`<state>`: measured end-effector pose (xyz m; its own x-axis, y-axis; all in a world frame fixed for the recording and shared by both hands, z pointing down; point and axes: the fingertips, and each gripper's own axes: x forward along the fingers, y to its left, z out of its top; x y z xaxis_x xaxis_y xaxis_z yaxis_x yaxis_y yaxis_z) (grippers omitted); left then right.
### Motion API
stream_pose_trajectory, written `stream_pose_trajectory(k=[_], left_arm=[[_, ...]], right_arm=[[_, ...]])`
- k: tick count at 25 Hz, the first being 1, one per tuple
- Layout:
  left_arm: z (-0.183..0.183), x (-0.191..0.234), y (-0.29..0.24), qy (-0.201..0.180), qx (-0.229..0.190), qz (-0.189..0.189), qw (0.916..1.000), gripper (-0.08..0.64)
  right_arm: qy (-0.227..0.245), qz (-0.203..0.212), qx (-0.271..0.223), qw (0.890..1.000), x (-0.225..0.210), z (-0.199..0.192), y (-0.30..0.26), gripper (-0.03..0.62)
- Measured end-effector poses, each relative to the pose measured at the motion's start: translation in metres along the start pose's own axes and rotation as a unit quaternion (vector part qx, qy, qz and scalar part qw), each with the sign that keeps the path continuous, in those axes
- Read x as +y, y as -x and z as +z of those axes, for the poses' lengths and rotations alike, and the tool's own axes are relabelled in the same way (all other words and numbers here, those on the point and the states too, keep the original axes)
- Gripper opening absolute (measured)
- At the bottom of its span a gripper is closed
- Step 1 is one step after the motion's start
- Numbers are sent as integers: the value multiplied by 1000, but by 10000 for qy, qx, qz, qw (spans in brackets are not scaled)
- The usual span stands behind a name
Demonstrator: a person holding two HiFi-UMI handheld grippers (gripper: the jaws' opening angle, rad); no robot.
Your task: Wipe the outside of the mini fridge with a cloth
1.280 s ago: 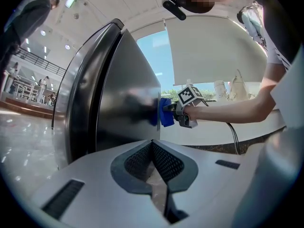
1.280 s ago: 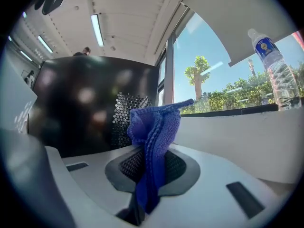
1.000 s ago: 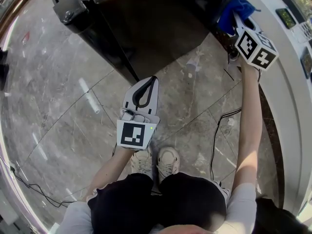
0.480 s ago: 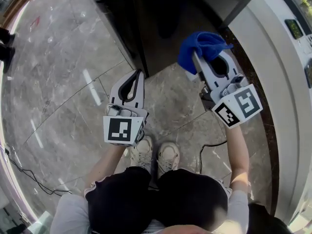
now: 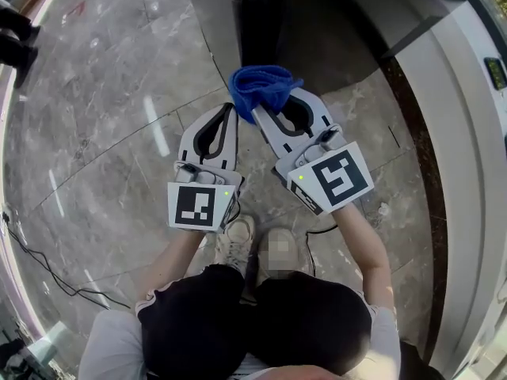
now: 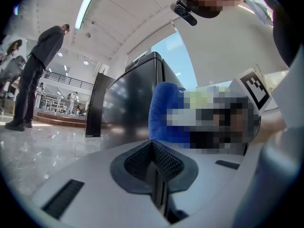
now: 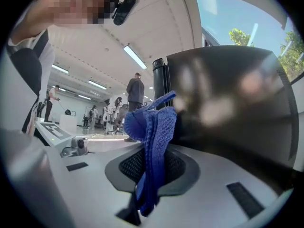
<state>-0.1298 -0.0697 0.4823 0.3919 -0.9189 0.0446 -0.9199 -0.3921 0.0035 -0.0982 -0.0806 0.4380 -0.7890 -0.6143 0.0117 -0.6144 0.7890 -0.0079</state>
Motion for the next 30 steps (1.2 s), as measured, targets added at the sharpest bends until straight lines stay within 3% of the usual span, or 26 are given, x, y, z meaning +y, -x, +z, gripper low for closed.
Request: stream_pose_trajectory(k=[12, 15, 19, 23, 30], left_arm=[[-4, -24, -9, 163, -36, -373, 9992, 5], [-10, -34, -12, 128, 64, -515, 9986, 5], [-10, -45, -21, 192, 37, -662, 9976, 5], [1, -62, -32, 403, -257, -802, 9956, 5], [-7, -77, -36, 431, -154, -971, 9942, 5]], right_arm=[[185, -592, 77, 9980, -43, -1, 19, 75], [-10, -857, 10, 9963, -65, -3, 30, 75], [-168, -1261, 2, 9919, -96, -8, 43, 75], [-250, -1505, 78, 9883, -117, -10, 54, 75], [-343, -2256, 33, 9736, -180, -17, 85, 75]])
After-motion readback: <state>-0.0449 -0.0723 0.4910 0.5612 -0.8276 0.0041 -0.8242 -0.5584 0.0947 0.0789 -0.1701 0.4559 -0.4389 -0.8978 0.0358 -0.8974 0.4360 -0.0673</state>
